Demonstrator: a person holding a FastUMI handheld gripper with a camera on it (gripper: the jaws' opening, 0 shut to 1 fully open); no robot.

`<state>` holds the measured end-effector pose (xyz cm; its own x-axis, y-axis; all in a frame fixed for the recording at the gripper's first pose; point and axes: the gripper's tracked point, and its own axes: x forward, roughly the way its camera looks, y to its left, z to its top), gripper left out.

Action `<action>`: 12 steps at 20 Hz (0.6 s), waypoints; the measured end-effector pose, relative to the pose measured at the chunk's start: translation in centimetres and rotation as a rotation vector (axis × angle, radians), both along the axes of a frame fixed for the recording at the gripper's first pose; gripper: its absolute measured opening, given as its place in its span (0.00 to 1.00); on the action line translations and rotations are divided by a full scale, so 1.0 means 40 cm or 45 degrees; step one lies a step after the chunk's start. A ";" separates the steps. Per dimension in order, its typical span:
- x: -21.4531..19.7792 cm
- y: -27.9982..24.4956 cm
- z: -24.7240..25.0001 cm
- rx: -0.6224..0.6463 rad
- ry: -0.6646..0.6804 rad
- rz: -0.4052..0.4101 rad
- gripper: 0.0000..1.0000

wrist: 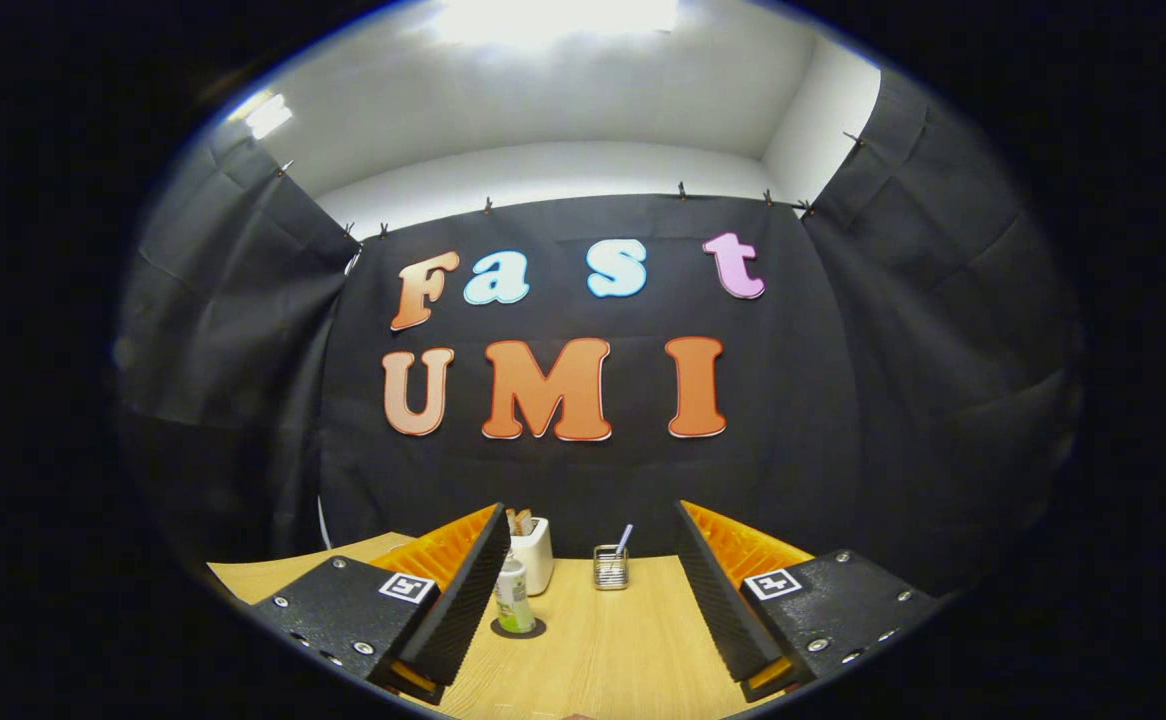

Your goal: Take the bottle from table, then pour the juice into the cup, finally place the bottle on the coaster

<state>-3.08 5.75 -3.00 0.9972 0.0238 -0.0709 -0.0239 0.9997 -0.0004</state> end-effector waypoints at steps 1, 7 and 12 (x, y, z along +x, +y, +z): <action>-0.006 0.004 0.010 0.003 -0.011 0.008 0.97; -0.004 0.016 0.024 0.060 -0.034 0.018 0.97; 0.004 0.025 0.047 0.076 -0.073 0.013 0.97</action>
<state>-2.92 6.75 -1.11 0.9993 0.0365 -0.0119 -0.0357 0.9977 0.0577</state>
